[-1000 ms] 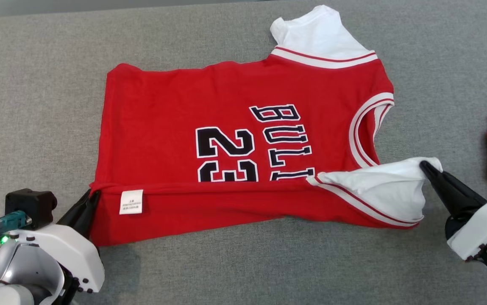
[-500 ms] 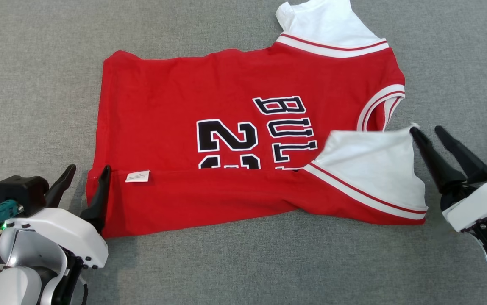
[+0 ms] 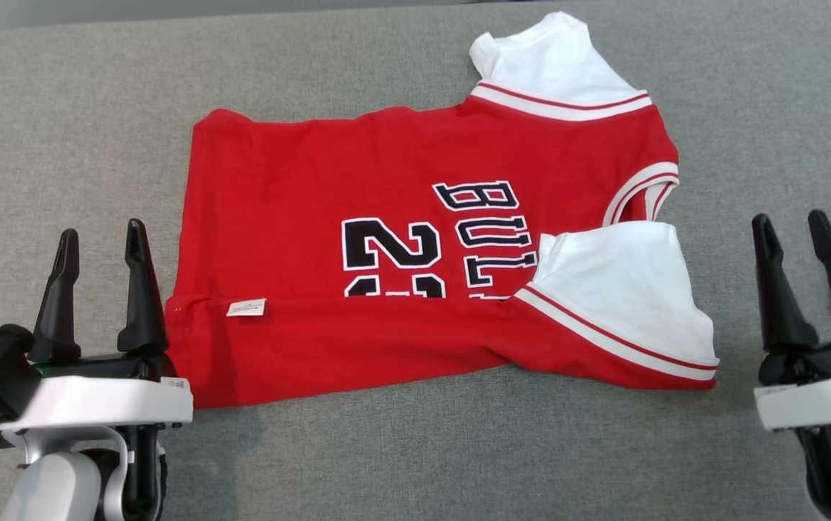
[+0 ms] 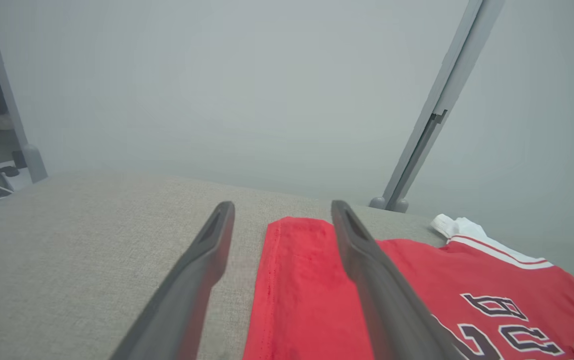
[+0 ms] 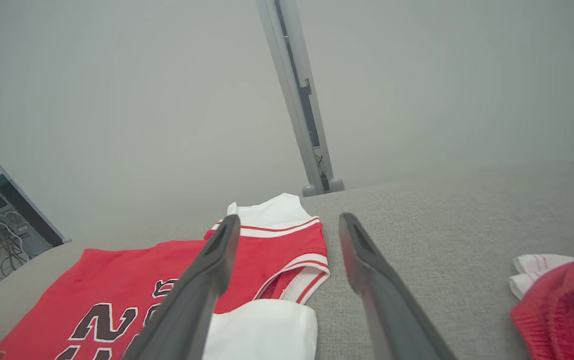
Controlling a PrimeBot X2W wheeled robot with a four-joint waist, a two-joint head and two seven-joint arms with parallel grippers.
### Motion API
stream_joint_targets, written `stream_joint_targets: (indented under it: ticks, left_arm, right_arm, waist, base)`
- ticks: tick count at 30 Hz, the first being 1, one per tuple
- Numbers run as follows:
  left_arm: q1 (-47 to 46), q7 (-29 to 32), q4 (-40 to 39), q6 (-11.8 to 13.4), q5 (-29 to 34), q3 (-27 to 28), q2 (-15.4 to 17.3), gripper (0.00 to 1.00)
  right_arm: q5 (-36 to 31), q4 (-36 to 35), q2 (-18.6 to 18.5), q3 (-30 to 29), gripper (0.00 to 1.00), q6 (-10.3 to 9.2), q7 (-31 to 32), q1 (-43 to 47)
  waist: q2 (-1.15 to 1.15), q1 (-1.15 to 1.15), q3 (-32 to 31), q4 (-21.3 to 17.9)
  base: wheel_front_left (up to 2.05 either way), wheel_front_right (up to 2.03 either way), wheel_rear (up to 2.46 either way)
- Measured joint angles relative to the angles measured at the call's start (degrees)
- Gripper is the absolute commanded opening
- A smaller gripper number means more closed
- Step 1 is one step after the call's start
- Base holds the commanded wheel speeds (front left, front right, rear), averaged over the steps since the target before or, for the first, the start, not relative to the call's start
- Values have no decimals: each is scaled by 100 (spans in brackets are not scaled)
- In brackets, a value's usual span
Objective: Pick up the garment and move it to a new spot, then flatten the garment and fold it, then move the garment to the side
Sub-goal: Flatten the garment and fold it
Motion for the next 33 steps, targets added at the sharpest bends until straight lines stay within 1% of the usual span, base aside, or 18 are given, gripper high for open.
stream_joint_targets:
  ticks: [2,5,6,11,16,21,26,33]
  left_arm:
    - [-13,-252,78,7,120,-9,-30,100]
    - [-14,-456,202,3,389,-59,-7,100]
    - [-6,-535,322,-10,573,-137,26,100]
    - [184,-584,672,-103,797,-335,74,100]
    - [246,-550,831,-111,824,-426,92,100]
    - [239,-494,912,-153,823,-491,111,100]
    - [243,-307,1044,-191,776,-542,163,100]
    - [519,36,1246,-211,545,-646,97,100]
  right_arm:
    - [-233,16,73,-2,100,-1,-145,122]
    - [-650,103,129,-55,100,0,-326,249]
    - [-872,175,178,-77,100,-1,-392,388]
    - [-1145,234,305,-42,100,-1,-478,613]
    - [-1179,303,390,-29,100,-1,-493,655]
    - [-1136,341,390,-11,100,-1,-494,671]
    - [-1134,436,366,5,100,-1,-415,671]
    - [-1093,910,299,58,100,0,-186,814]
  waist:
    - [0,0,-71,3]
    - [0,0,-192,-9]
    - [0,0,-284,-21]
    - [0,0,-489,-58]
    - [0,0,-592,-74]
    - [0,0,-624,-42]
    - [0,0,-632,-31]
    - [0,0,-515,10]
  base:
    - [0,0,0]
    - [0,0,0]
    - [0,0,0]
    - [0,0,0]
    - [0,0,0]
    - [0,0,0]
    - [0,0,0]
    - [0,0,0]
